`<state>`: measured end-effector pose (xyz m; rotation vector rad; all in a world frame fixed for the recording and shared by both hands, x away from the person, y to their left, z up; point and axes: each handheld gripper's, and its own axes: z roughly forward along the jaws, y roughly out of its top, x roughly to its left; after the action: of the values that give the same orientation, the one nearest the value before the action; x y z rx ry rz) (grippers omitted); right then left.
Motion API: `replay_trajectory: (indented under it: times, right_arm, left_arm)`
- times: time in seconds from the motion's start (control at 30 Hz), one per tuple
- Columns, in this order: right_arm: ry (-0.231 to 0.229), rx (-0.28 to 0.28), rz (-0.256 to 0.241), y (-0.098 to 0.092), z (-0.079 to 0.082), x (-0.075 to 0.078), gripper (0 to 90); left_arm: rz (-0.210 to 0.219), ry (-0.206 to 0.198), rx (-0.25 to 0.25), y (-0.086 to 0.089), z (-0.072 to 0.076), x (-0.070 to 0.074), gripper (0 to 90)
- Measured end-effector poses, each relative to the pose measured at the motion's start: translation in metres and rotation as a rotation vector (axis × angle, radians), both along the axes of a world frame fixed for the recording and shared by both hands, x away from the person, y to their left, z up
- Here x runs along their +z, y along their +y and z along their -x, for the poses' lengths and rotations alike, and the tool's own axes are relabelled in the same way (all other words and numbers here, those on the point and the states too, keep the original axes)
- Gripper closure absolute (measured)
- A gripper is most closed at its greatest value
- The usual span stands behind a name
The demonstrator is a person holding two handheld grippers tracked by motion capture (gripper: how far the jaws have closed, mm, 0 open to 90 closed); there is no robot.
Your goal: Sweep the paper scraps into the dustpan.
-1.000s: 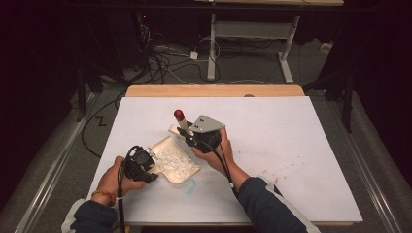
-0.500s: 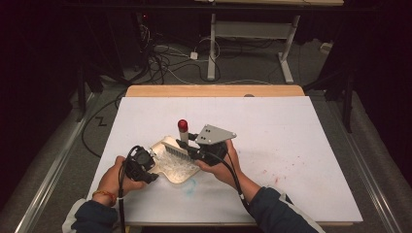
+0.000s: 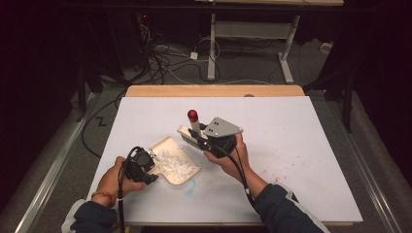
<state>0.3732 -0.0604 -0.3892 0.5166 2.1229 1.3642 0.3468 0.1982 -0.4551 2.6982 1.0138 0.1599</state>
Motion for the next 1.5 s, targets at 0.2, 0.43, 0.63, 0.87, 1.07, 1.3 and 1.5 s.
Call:
replay_trajectory:
  times: [0.2, 0.43, 0.63, 0.87, 1.07, 1.3, 1.5]
  right_arm:
    - [0.033, 0.038, 0.027, 0.013, -0.005, -0.016, 70.8]
    - [0.050, 0.184, -0.016, 0.018, 0.009, -0.008, 70.9]
    - [0.021, 0.162, -0.032, -0.002, 0.018, 0.009, 70.9]
    - [0.027, 0.100, -0.003, -0.046, 0.035, 0.021, 70.8]
    - [0.069, 0.092, 0.041, -0.068, 0.050, 0.017, 70.8]
    - [0.098, 0.119, 0.086, -0.053, 0.060, -0.001, 70.8]
    - [0.095, 0.152, 0.072, -0.037, 0.064, 0.000, 70.8]
  left_arm:
    - [-0.002, -0.002, 0.003, -0.001, 0.000, 0.000, 63.2]
    - [-0.002, -0.008, -0.001, -0.001, 0.001, 0.000, 63.1]
    - [-0.005, -0.008, -0.004, -0.001, 0.001, 0.000, 63.1]
    - [-0.005, -0.008, 0.004, -0.001, 0.002, 0.000, 63.1]
    - [-0.010, -0.008, 0.007, -0.002, 0.003, 0.000, 63.1]
    - [-0.023, -0.010, 0.008, -0.004, 0.003, 0.000, 63.1]
    - [-0.020, -0.015, 0.016, -0.007, 0.003, 0.000, 63.0]
